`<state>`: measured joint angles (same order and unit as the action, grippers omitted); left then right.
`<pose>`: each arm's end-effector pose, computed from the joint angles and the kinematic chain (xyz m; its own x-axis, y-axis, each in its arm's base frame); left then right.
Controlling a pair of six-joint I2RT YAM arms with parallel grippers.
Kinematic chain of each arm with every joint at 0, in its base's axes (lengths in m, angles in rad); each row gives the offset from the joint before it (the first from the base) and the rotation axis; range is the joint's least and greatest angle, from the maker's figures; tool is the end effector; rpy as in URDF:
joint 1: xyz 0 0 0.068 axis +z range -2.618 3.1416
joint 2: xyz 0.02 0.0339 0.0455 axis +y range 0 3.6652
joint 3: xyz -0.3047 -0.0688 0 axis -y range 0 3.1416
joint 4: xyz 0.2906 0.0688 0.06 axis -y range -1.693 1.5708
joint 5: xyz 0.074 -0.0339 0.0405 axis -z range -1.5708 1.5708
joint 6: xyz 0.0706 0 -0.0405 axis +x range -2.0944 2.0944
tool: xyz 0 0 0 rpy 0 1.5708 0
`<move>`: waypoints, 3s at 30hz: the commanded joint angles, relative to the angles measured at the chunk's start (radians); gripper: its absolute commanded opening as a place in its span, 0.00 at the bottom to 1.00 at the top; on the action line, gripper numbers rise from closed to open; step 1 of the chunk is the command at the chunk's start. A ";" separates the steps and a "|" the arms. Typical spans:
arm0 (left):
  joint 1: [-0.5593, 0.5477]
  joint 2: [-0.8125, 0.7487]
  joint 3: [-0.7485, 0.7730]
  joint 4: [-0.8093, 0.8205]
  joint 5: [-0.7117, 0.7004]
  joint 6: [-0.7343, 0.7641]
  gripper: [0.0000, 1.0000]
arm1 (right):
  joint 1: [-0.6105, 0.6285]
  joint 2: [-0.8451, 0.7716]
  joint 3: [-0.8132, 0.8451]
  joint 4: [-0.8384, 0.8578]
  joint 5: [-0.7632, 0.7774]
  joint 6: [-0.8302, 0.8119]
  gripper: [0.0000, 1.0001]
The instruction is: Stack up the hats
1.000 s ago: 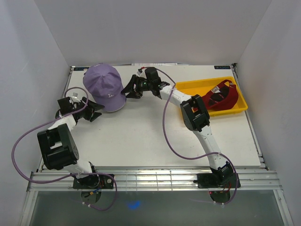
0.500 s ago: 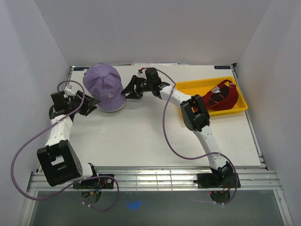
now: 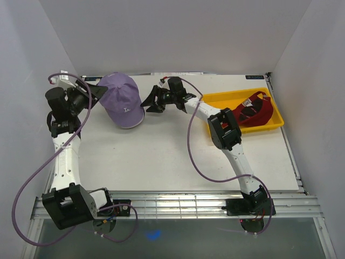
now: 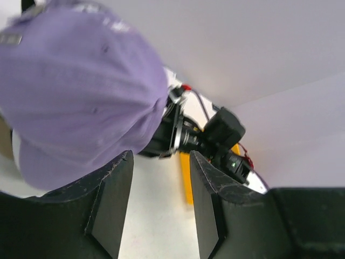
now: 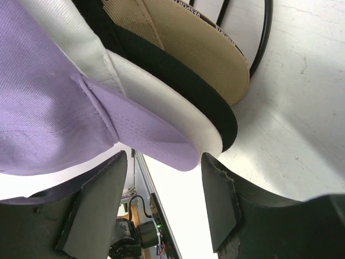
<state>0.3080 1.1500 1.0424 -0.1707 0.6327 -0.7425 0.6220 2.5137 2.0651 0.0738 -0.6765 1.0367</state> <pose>0.3145 0.0563 0.3841 -0.3939 -0.6975 -0.5986 0.0421 0.6369 -0.7698 0.5225 0.4290 0.1733 -0.9501 0.1447 -0.2764 -0.2162 0.3334 0.9177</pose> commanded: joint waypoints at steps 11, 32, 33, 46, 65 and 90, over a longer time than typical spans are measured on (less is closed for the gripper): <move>-0.291 0.306 0.347 0.278 -0.586 0.113 0.56 | -0.005 -0.081 0.015 0.026 -0.023 -0.029 0.63; -0.290 0.588 0.329 0.249 -0.616 0.140 0.47 | -0.008 -0.009 0.059 0.041 -0.035 -0.027 0.64; -0.291 0.596 0.332 0.243 -0.617 0.137 0.47 | -0.008 -0.003 0.061 0.041 -0.038 -0.027 0.64; -0.291 0.680 0.334 0.194 -0.653 0.131 0.45 | -0.007 0.025 0.050 0.061 -0.047 -0.017 0.64; -0.291 0.760 0.404 0.074 -0.671 0.135 0.48 | -0.008 0.071 0.055 0.049 -0.046 -0.010 0.64; -0.291 0.682 0.536 0.054 -0.633 0.232 0.66 | -0.025 -0.039 0.010 0.026 -0.048 -0.056 0.66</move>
<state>0.0311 1.8523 1.5604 -0.0353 -0.0418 -0.5457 0.6075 2.5763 2.0781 0.0772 -0.7147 1.0115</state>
